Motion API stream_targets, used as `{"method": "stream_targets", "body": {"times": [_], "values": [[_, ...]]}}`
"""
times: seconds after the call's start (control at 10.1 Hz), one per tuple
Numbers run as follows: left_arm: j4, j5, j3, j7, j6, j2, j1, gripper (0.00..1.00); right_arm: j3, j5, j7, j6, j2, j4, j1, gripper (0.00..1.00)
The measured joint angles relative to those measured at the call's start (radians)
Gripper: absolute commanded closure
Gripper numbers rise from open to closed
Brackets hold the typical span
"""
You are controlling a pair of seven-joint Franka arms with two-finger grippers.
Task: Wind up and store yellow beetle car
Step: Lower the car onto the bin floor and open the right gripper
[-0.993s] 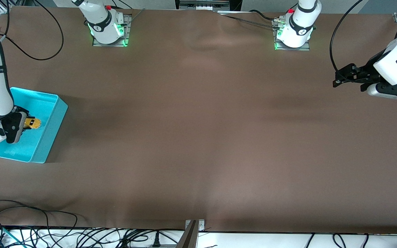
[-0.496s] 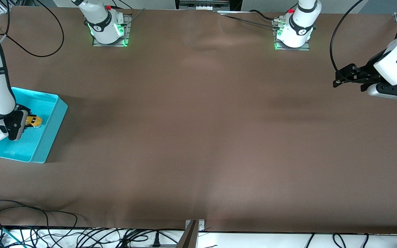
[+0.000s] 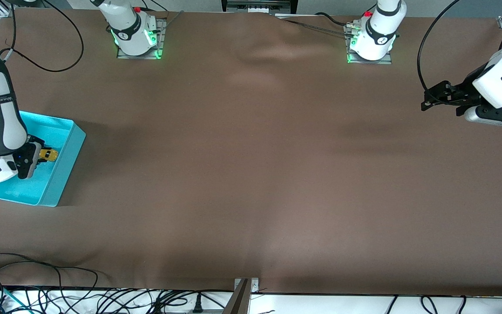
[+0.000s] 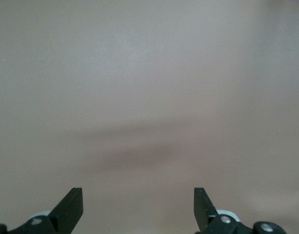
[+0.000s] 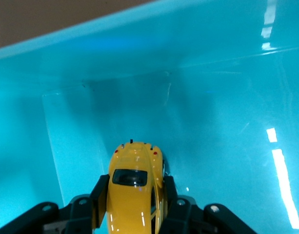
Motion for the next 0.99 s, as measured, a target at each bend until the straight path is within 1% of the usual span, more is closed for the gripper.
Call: {"method": "stream_targets", "body": {"times": [0.1, 0.2, 0.3, 0.69, 0.79, 0.99], "values": [[0.0, 0.0, 0.0, 0.0, 0.0, 0.0, 0.004, 0.0, 0.0, 0.002, -0.004, 0.006, 0.009, 0.0, -0.008, 0.1], [0.0, 0.0, 0.0, 0.0, 0.0, 0.0, 0.007, 0.0, 0.002, 0.004, -0.008, 0.009, 0.014, 0.0, -0.013, 0.01], [0.0, 0.0, 0.0, 0.0, 0.0, 0.0, 0.009, 0.0, 0.003, 0.005, -0.011, 0.009, 0.013, 0.0, -0.014, 0.0], [0.0, 0.0, 0.0, 0.0, 0.0, 0.0, 0.009, 0.0, 0.023, 0.009, -0.04, 0.001, -0.001, 0.022, -0.013, 0.0], [0.0, 0.0, -0.002, 0.0, 0.0, 0.0, 0.009, 0.0, 0.025, 0.026, -0.041, -0.027, -0.017, 0.035, -0.013, 0.0], [0.0, 0.0, -0.001, 0.0, 0.0, 0.0, 0.009, 0.0, 0.027, 0.07, -0.033, -0.127, -0.07, 0.077, -0.013, 0.0]]}}
